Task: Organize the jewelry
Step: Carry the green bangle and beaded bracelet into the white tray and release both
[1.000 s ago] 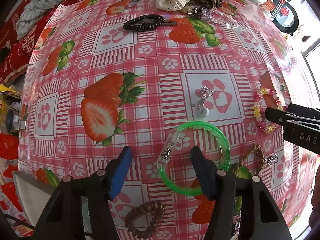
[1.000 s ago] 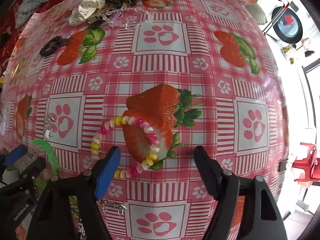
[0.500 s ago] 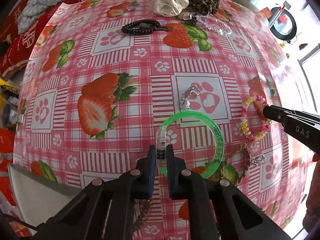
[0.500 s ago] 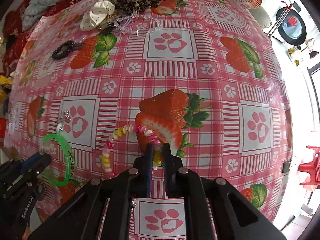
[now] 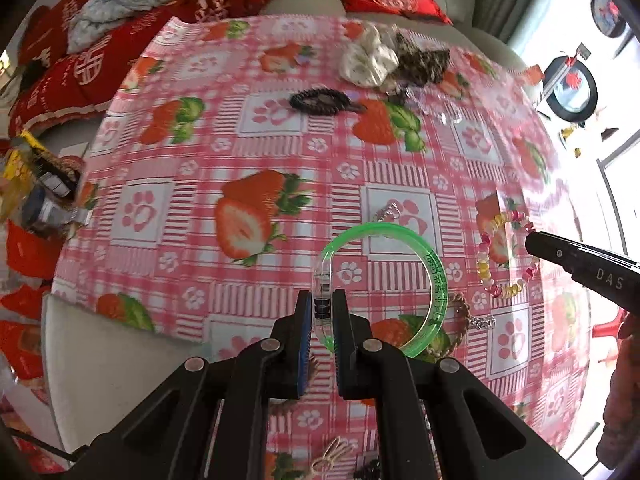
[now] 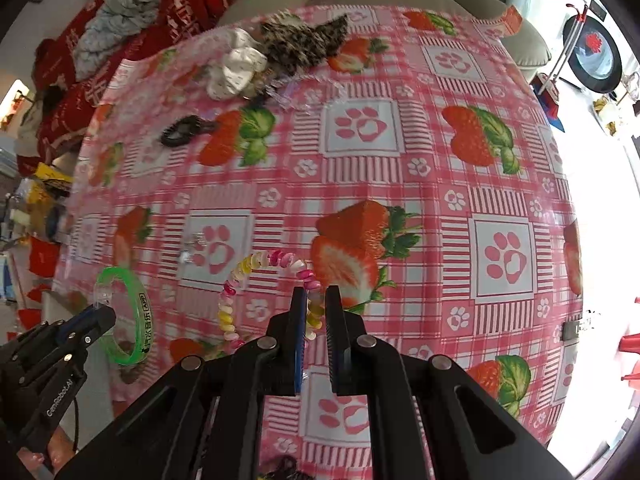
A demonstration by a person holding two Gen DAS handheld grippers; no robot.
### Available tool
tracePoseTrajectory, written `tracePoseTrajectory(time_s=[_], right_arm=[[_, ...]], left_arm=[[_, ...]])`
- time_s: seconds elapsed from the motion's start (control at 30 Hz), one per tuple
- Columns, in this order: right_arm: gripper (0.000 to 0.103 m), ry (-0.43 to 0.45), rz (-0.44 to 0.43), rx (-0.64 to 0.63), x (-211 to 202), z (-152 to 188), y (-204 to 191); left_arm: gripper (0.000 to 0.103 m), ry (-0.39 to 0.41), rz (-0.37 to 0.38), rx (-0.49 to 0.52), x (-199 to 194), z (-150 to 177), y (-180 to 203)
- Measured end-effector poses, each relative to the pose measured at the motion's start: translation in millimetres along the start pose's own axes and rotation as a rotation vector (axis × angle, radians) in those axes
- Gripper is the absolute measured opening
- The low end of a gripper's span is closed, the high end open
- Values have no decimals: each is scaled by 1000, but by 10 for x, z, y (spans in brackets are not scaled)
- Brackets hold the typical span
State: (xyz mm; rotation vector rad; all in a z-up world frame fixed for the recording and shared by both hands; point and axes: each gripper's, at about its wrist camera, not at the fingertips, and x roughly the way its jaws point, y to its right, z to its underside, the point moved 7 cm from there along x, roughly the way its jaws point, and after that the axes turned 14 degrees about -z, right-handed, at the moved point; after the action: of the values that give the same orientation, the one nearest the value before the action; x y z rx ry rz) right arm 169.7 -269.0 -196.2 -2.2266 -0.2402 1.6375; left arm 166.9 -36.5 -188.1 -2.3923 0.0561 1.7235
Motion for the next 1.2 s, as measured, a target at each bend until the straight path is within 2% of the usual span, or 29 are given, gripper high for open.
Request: tracePoseTrajectory(time_s=[0.13, 0.37, 0.73, 1.0, 1.2], right_arm=[[10, 4, -40, -39, -84, 47, -224], [10, -34, -137, -147, -42, 152, -956], [10, -185, -288, -361, 527, 615, -2447], [10, -272, -291, -454, 1086, 907, -3089], [10, -308, -253, -461, 1420, 938, -3187]], left_arm=[[16, 16, -15, -64, -118, 54, -289], [16, 16, -86, -182, -249, 362, -928], [16, -74, -208, -393, -50, 1138, -2056], [16, -132, -260, -472, 267, 1525, -2523], [16, -151, -270, -473, 478, 1612, -2602]])
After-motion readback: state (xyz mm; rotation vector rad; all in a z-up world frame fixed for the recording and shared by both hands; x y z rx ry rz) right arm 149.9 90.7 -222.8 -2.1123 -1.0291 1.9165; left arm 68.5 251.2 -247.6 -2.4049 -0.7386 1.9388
